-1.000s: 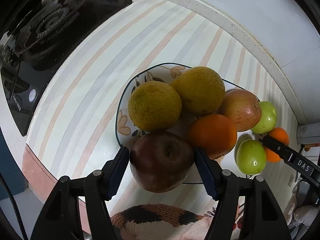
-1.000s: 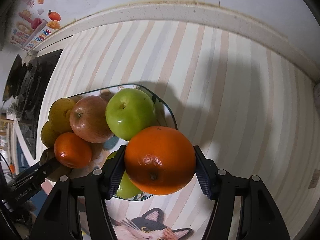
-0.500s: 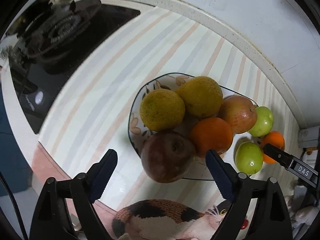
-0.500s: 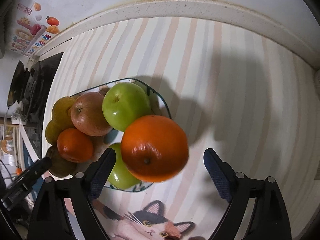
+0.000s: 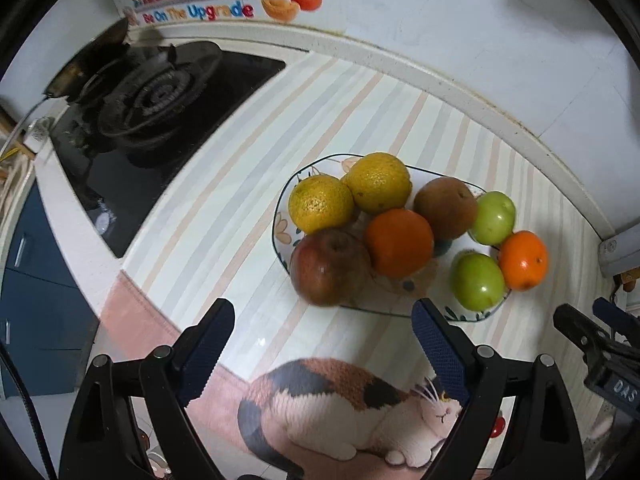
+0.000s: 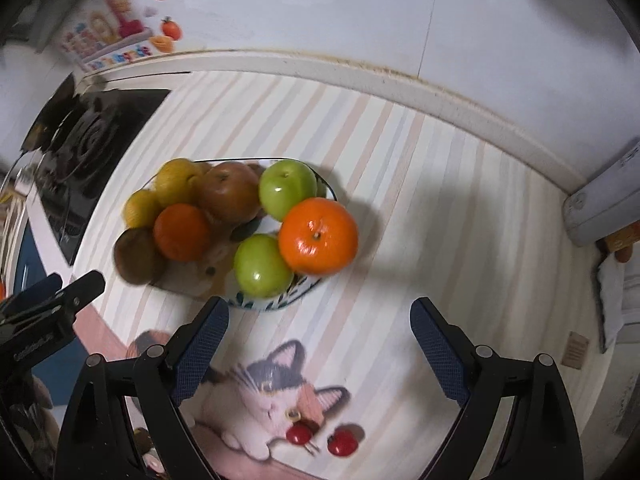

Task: Organize fruits
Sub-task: 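Move both tools back toward the cherry tomatoes by the cat mat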

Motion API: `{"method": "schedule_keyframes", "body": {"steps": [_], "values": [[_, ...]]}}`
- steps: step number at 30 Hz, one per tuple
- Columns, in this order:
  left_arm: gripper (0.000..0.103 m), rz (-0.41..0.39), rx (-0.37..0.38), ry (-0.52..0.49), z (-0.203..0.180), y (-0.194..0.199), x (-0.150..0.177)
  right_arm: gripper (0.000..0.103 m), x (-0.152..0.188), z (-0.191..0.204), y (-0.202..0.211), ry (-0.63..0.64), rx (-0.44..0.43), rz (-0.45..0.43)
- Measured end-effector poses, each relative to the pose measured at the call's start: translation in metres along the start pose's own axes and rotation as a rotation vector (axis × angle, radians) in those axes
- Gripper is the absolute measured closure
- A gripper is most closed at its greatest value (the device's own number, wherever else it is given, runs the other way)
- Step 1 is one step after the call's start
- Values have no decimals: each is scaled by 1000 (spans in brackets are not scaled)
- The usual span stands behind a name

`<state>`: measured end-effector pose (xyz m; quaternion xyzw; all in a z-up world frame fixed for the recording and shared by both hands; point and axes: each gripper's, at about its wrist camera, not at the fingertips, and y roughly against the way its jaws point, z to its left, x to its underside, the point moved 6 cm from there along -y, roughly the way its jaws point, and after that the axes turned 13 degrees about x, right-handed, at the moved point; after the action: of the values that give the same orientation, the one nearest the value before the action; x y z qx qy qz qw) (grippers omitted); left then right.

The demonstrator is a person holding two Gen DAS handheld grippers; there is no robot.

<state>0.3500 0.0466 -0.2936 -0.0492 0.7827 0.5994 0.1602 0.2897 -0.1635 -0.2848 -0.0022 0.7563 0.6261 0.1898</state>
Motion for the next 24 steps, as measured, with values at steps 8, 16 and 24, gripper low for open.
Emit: {"method": "schedule_keyframes", "body": {"steps": [8,16,24], "values": [[12,-102,3,-9,-28,63,29,9,31,-14,66,49,-22,-99],[12,-190,20,-40,-63,130,65,9,56,-29,130,75,-51,-202],[12,-256,33,-28,-81,175,88,9,80,-40,187,93,-93,-271]]}}
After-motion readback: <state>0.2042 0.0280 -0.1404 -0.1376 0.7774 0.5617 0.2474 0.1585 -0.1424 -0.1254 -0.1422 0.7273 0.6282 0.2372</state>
